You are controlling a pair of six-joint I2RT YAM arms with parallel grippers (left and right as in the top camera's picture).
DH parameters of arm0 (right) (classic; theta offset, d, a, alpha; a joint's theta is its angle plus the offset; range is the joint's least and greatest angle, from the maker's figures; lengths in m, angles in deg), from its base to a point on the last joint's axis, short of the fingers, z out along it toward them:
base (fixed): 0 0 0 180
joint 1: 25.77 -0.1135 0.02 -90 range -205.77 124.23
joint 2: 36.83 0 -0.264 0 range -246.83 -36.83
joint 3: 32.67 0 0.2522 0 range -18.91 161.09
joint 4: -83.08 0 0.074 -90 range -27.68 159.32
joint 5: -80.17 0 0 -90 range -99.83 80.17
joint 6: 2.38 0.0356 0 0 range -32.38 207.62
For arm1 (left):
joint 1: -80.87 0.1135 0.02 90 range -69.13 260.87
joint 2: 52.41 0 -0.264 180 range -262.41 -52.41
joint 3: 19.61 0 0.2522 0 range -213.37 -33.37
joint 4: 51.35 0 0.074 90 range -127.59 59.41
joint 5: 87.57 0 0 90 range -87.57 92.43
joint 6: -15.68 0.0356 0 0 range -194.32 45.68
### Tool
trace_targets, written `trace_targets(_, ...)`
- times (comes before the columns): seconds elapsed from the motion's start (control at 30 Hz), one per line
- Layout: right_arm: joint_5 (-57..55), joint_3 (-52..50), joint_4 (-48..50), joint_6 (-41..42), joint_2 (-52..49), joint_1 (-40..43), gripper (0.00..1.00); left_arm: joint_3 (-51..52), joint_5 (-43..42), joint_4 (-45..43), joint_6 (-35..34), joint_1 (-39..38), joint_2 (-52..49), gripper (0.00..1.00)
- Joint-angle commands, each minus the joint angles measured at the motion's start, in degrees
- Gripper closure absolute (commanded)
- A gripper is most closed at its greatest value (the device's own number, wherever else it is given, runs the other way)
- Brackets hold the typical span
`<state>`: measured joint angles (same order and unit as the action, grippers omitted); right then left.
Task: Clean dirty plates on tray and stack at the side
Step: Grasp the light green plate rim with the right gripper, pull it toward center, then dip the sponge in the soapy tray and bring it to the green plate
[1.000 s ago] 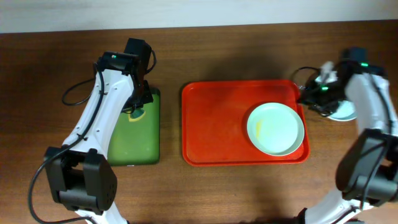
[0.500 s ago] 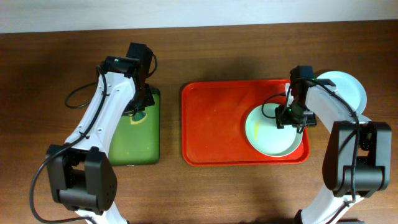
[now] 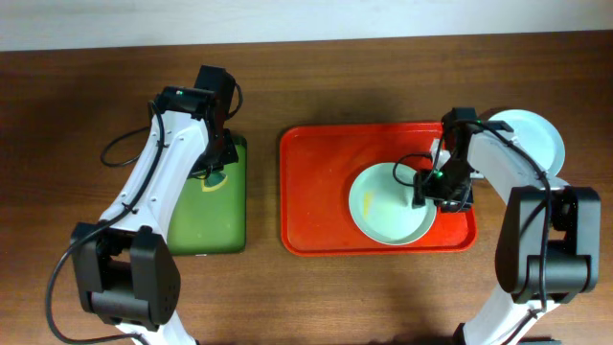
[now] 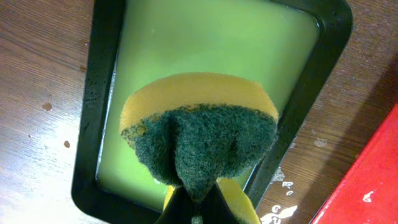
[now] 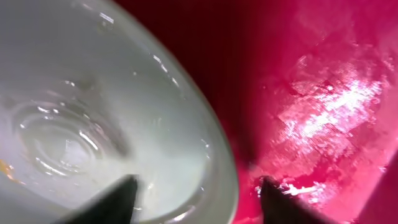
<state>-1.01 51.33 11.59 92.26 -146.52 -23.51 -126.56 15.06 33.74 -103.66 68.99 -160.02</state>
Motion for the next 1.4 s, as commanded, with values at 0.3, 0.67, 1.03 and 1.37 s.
trace_targets(0.3,5.01,-3.50,13.49,10.08,-0.42,-8.57,0.96,1.25,-9.05,-3.32,6.27,-1.40,0.48,1.00)
trace_targets(0.67,-3.65,-3.52,16.68,17.97,-0.42,-15.02,0.96,24.48,-10.32,-25.77,5.64,7.06,0.35,1.00)
trace_targets(1.03,-3.52,-3.52,16.65,17.97,-0.42,-15.02,0.96,27.39,-9.64,-31.61,0.52,7.56,-1.64,1.00)
trace_targets(1.37,0.02,-3.50,17.62,12.39,-0.42,-15.02,0.96,13.75,-22.34,-18.32,9.44,8.17,4.37,1.00)
